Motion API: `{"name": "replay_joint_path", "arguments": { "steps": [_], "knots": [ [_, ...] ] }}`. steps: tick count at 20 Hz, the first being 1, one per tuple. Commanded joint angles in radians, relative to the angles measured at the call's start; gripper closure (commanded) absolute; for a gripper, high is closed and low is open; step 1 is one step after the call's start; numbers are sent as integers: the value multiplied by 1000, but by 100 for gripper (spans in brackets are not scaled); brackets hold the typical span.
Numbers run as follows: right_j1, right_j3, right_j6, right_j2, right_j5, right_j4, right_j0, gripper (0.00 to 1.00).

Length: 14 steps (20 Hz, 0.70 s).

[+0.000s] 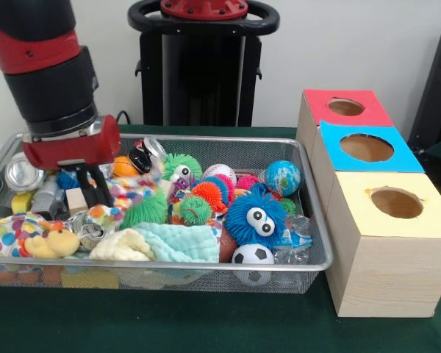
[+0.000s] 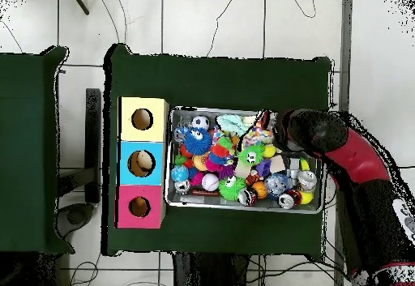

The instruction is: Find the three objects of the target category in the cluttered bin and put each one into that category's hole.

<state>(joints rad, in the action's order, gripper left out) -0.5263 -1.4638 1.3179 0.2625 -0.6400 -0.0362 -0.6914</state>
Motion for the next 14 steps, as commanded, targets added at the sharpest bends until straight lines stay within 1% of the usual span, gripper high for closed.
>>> {"name": "replay_joint_path", "arguments": {
  "steps": [1, 3, 5, 9, 12, 14],
  "knots": [
    [-53, -69, 285, 78, 55, -119, 65, 100],
    [-64, -74, 299, 62, 30, -155, 88, 100],
    [-75, -89, 307, 44, -20, -183, 112, 100],
    [-124, -128, 311, 30, -167, -243, 141, 100],
    [-137, -121, 322, -4, -305, -255, 178, 100],
    [-126, -110, 323, -27, -363, -246, 197, 100]
  ]
}}
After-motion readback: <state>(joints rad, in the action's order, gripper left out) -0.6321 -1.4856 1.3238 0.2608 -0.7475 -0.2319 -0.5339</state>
